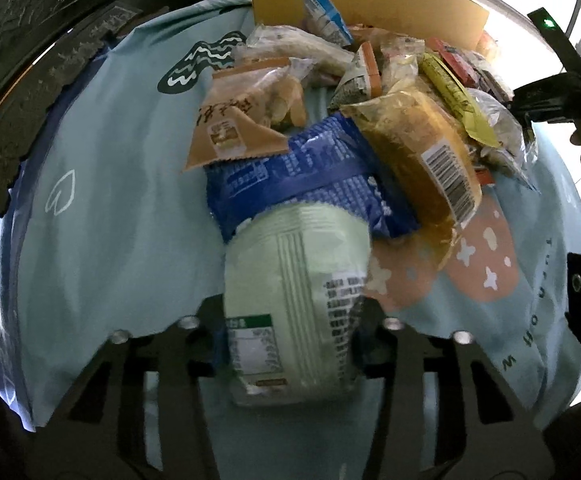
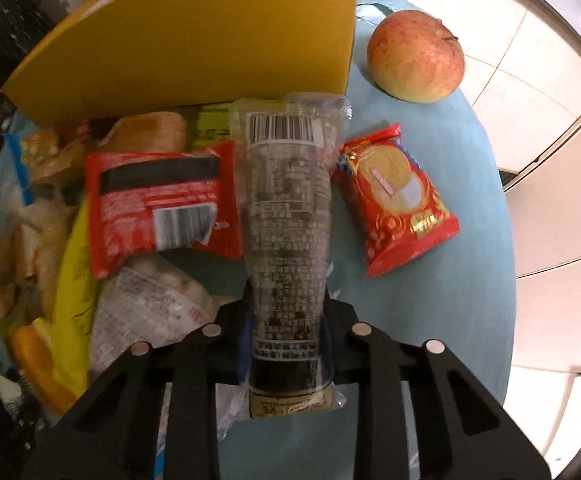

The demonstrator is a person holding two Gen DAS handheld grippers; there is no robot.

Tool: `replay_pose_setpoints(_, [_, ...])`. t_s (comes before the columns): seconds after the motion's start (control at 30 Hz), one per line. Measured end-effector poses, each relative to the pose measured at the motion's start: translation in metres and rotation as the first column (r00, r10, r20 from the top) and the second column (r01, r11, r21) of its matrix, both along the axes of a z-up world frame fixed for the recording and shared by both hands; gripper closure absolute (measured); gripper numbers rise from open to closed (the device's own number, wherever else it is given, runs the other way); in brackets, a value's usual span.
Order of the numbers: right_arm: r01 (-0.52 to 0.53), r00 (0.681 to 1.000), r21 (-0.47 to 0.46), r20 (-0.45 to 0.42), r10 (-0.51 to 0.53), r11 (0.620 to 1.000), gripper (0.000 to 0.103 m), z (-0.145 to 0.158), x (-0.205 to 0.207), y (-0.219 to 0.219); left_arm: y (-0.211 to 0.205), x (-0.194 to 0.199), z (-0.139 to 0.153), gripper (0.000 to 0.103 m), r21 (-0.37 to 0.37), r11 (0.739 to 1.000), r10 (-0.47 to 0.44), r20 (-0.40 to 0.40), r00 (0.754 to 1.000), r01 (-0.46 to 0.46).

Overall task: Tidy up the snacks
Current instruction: 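Drop green bag into yellow box with left tool while right tool drops clear pack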

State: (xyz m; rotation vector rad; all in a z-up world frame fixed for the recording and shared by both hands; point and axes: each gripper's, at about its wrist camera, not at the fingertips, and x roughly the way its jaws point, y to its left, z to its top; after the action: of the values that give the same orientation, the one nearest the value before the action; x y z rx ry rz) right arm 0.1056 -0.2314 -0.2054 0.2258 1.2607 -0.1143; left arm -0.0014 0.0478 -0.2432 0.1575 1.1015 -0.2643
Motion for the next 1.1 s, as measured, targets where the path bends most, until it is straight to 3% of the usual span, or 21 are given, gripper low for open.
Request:
replay_pose_setpoints(0.13, [0.002,0.998,0.085,0.058,-0.007,0.996,0.076,0.029,-0.022,-0.005,0.008,0.001,0.011,0.062,-0.042,0.999,0.013,0.013,1.000,-0.012])
replay_pose_setpoints(0.27, [-0.017,0.991,0.128,0.130,0.000,0.992,0.076,0.059,-0.044,-0.008,0.011,0.003,0.038,0.062,-0.072,0.997,0.019,0.080,0.997,-0.013])
replay_pose_setpoints(0.5, [-0.074,0.973,0.138,0.227,0.041,0.988,0.076,0.116,-0.052,-0.005,-0.004,0.030,0.093,0.062,-0.122,0.992,0.010,0.202,0.979,0.015])
replay_pose_setpoints(0.67, [-0.097,0.960,0.116,0.272,0.062,0.989,0.076,0.143,-0.003,-0.006,-0.035,0.091,0.123,0.061,-0.174,0.985,0.022,0.237,0.971,0.020])
replay_pose_setpoints(0.87, [-0.102,0.959,0.096,0.274,0.072,0.990,0.075,0.156,0.078,-0.008,-0.100,0.205,0.167,0.061,-0.177,0.982,-0.015,0.305,0.952,0.072])
replay_pose_setpoints(1.03, [-0.086,0.964,0.068,0.259,0.065,0.994,0.075,0.156,0.136,-0.011,-0.130,0.280,0.178,0.060,-0.147,0.988,-0.002,0.294,0.956,0.047])
replay_pose_setpoints(1.1, [-0.082,0.970,0.089,0.235,0.059,0.993,0.071,0.150,0.153,-0.018,-0.138,0.303,0.175,0.052,-0.133,0.990,0.001,0.276,0.961,0.037])
